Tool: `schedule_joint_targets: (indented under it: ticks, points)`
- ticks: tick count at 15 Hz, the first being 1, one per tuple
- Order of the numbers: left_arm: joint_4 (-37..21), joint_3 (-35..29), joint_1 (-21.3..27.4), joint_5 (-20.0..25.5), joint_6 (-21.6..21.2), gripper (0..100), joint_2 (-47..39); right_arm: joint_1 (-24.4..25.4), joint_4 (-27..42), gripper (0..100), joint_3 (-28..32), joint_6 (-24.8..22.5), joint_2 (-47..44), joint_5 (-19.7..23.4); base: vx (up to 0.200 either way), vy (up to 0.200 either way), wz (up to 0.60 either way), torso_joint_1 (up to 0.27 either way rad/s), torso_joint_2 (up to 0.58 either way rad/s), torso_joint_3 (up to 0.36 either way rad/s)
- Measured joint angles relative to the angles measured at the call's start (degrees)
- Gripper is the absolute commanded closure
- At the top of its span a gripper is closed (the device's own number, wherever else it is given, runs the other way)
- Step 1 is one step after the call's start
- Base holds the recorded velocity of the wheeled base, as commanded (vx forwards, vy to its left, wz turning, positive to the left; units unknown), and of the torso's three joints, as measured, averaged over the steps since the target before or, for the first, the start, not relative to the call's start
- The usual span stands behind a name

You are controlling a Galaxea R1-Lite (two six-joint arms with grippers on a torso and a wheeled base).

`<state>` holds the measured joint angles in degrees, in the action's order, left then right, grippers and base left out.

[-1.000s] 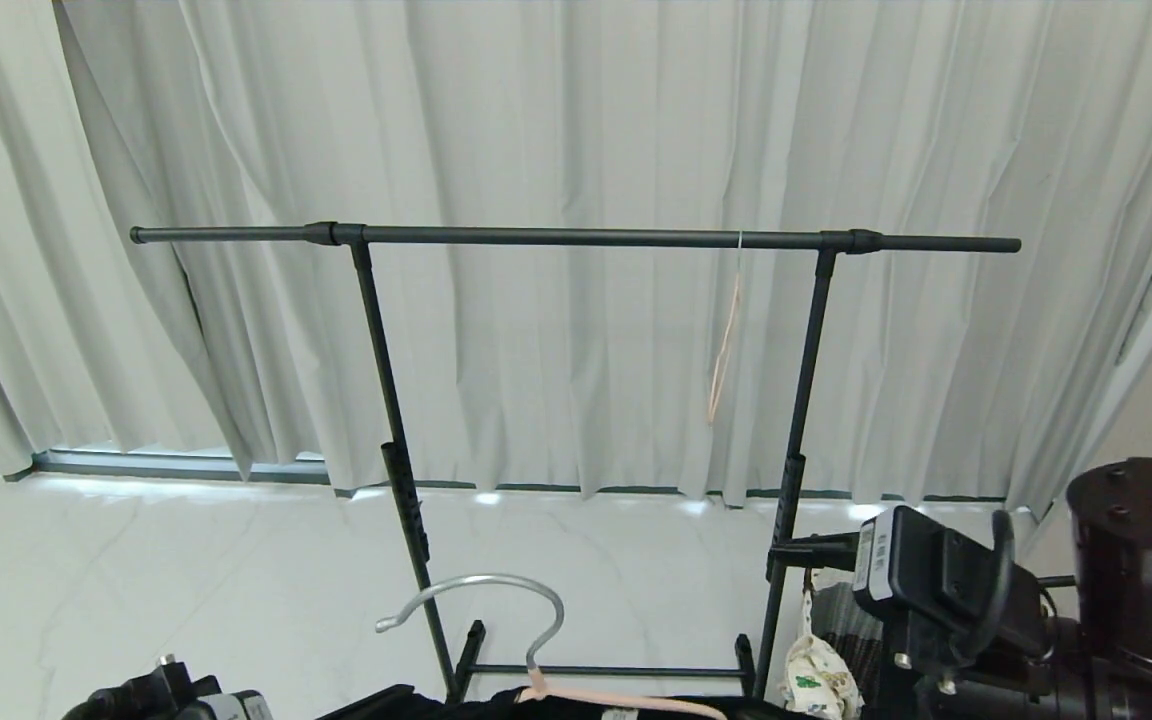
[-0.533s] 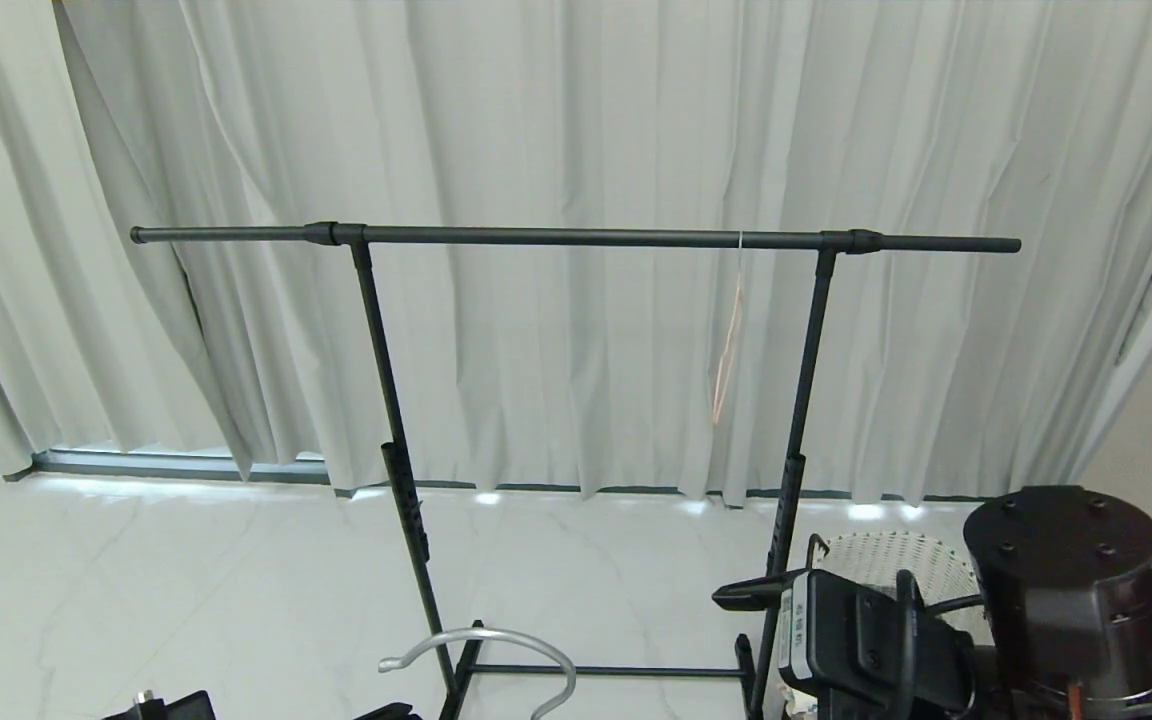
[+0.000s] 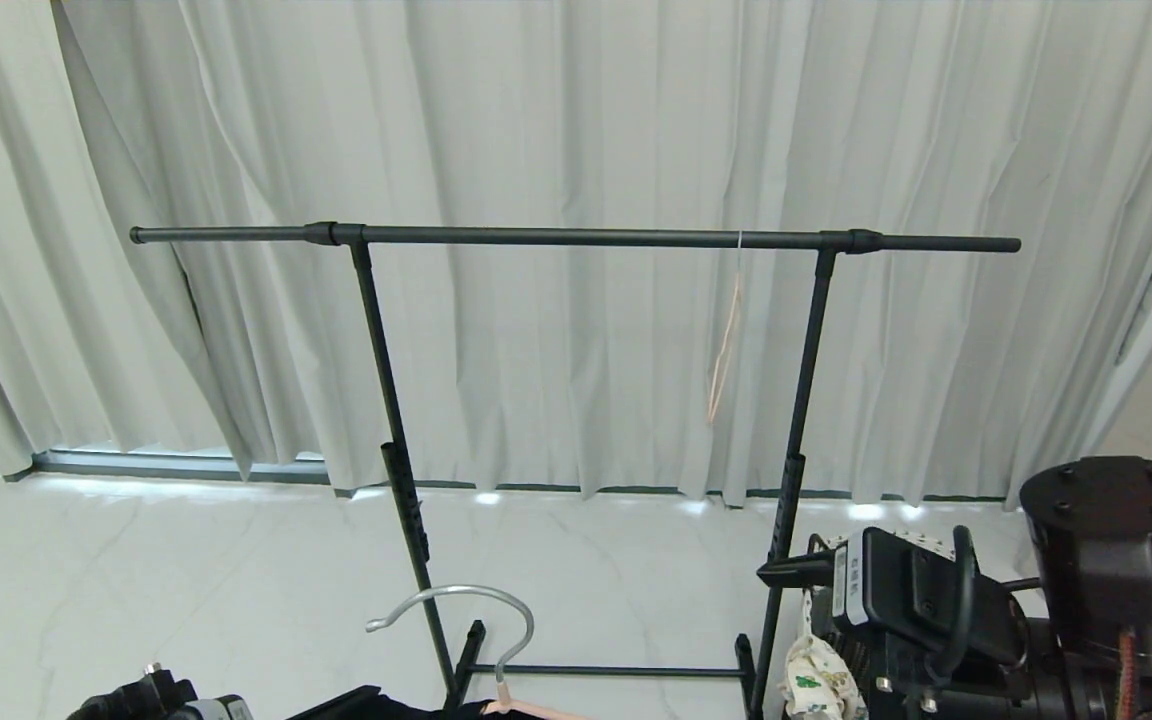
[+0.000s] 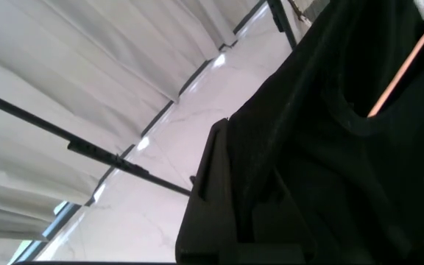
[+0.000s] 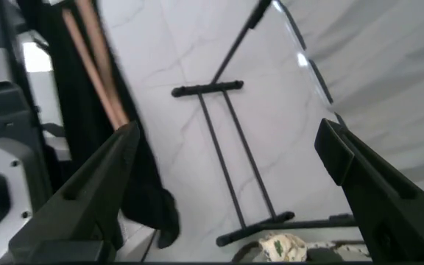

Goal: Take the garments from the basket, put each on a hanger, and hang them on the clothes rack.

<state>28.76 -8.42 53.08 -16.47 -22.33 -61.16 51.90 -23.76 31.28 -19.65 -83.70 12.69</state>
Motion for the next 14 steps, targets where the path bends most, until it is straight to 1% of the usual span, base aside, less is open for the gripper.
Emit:
schedule_joint_targets:
  ticks: [4,6,7,10,14]
  points:
    - [0.0,-2.0,0.2,0.1,-1.8,100,-0.6,6.1,0.5,0,4.0,0.1,-2.4,0.1,0.0,0.0,0.0,0.0,0.0,0.0]
    - [0.0,-2.1,0.3,0.1,-2.0,100,-0.7,7.9,0.5,0,6.0,0.2,-4.8,0.1,0.0,0.0,0.0,0.0,0.0,0.0]
    - [0.0,-2.4,0.7,0.1,-2.0,100,-0.7,8.3,0.5,0,6.5,1.1,-5.9,0.1,0.0,0.0,0.0,0.0,0.0,0.0]
    - [0.0,-3.3,1.4,0.1,-2.0,100,-0.8,10.4,0.5,0,8.8,7.2,-8.3,0.0,0.0,0.0,0.0,0.0,0.0,0.0]
    - [0.0,-3.7,1.5,0.1,-2.0,100,-0.8,11.5,0.4,0,9.6,7.9,-10.1,-0.2,0.0,0.0,0.0,0.0,0.0,0.0]
